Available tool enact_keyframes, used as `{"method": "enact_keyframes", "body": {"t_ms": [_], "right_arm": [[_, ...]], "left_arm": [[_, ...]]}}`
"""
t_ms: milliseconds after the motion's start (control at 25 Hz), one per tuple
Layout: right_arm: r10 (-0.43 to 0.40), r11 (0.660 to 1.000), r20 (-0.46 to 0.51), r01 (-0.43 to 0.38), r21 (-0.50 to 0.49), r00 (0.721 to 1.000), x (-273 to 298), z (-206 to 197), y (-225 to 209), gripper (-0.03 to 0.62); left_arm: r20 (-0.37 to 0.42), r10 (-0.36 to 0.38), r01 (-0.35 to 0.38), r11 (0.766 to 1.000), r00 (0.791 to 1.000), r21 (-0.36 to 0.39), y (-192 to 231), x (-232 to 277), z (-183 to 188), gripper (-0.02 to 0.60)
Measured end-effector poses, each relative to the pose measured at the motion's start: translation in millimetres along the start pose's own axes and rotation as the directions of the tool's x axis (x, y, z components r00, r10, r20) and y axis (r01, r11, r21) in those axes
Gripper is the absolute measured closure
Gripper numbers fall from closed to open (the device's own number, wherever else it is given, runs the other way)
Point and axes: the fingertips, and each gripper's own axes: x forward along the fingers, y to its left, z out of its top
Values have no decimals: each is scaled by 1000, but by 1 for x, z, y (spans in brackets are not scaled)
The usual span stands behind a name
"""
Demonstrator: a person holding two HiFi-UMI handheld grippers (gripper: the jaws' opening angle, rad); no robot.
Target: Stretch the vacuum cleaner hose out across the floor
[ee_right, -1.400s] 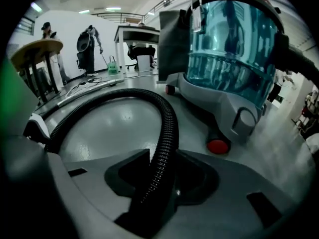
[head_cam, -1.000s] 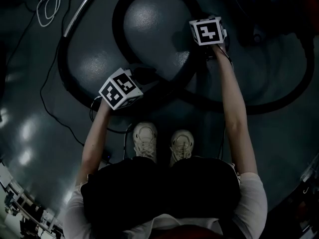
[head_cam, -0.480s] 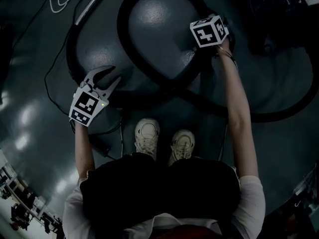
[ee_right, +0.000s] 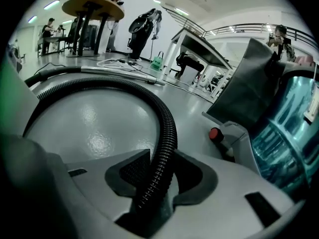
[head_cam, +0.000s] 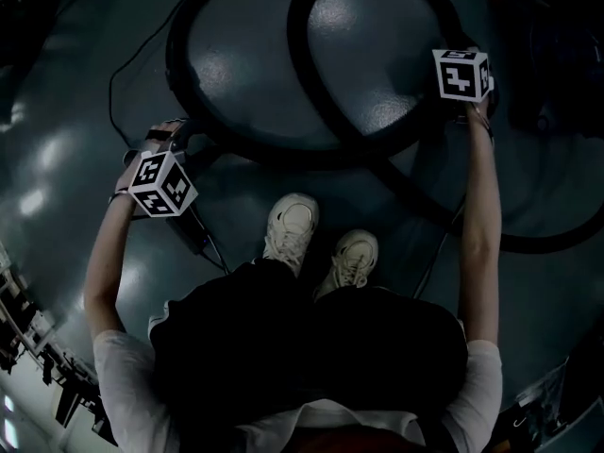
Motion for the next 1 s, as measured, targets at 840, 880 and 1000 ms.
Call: {"method": "enact_keyframes", "body": {"t_ms": [840,880,1000], "right_arm": [[362,919,221,-386,77,906,-170,12,140,439],[379,904,225,-411,116,898,-183,4,152,439],[429,867,206,-465,178,879,-203,-29,178,439]], "left_arm": [[-306,-96,158,970,947,185,12,36,4,437],[-341,-84,165,962,936,216,12,35,3,437],[-389,-31,172,927,921,333,3,45,4,437]]}}
